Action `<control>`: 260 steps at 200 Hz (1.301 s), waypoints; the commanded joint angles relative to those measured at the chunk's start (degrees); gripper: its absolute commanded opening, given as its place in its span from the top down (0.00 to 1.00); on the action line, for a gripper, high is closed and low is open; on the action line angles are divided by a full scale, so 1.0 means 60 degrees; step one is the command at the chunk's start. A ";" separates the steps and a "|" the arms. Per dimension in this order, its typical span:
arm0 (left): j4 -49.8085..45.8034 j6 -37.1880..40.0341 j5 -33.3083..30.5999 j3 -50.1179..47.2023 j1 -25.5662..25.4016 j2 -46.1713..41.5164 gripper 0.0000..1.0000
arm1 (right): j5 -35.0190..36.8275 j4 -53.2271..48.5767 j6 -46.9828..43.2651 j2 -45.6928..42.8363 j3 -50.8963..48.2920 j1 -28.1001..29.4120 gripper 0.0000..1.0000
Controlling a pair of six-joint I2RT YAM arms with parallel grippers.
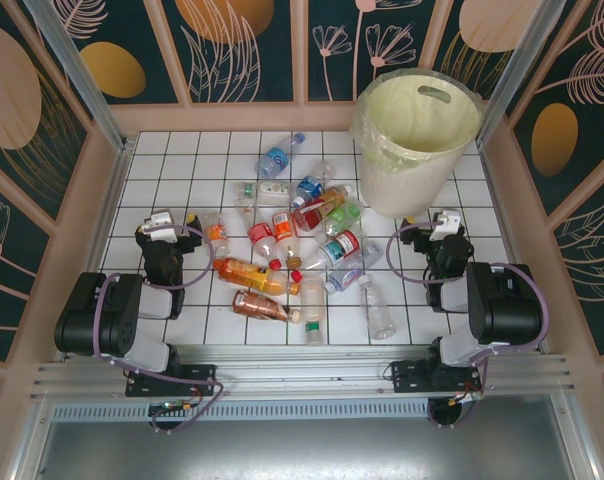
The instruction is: Put the plastic bottles in the bin
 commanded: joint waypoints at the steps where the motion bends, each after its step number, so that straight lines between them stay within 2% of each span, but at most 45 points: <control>1: 0.0378 0.0096 -0.0097 0.0141 0.0076 0.0094 0.01 | -0.0225 0.0421 0.0192 0.0095 0.0188 -0.0054 0.01; 69: 0.0474 0.0104 -0.0140 0.0090 0.0064 0.0033 0.01 | -0.0225 0.0400 0.0195 0.0094 0.0199 -0.0058 0.01; 93: -0.1044 0.0100 -0.0142 0.0436 0.0074 -0.0969 0.01 | 0.0180 0.0348 0.0198 -0.0041 0.0181 0.0066 0.01; 100: -0.1526 0.0091 -0.0169 0.0590 0.0066 -0.1229 0.01 | 0.0595 -0.0111 0.0209 -0.0342 0.0305 0.0186 0.01; 117: -0.2941 -0.0024 -0.0098 0.1096 0.0062 -0.1895 0.01 | 0.0691 -0.1160 0.0181 -0.1007 0.0604 0.0253 0.01; 128: -0.3780 -0.0329 -0.0090 0.1431 0.0062 -0.2258 0.01 | 0.1240 -0.1946 0.0166 -0.1403 0.0872 0.0414 0.01; 167: -0.5618 -0.1843 0.0372 0.2094 0.0062 -0.3185 0.01 | 0.2040 -0.4044 0.0681 -0.2700 0.1364 0.1145 0.01; 191: -0.6512 -0.2740 0.1089 0.2207 0.0047 -0.3773 0.02 | 0.2651 -0.5562 0.1332 -0.3737 0.1424 0.2020 0.01; 210: -0.7311 -0.3444 0.1724 0.2346 0.0033 -0.4266 0.01 | 0.2607 -0.7066 0.2018 -0.4542 0.1556 0.2553 0.01; 222: -0.7869 -0.3842 0.2162 0.2498 0.0032 -0.4501 0.01 | 0.3115 -0.8239 0.2658 -0.5091 0.1713 0.2987 0.01; 232: -0.8285 -0.4086 0.2680 0.2634 0.0029 -0.4653 0.01 | 0.3525 -0.9316 0.3323 -0.5506 0.1899 0.3292 0.01; 260: -0.8545 -0.4939 0.4326 0.2593 -0.0024 -0.5048 0.01 | 0.3499 -1.1483 0.4604 -0.6484 0.2186 0.4202 0.01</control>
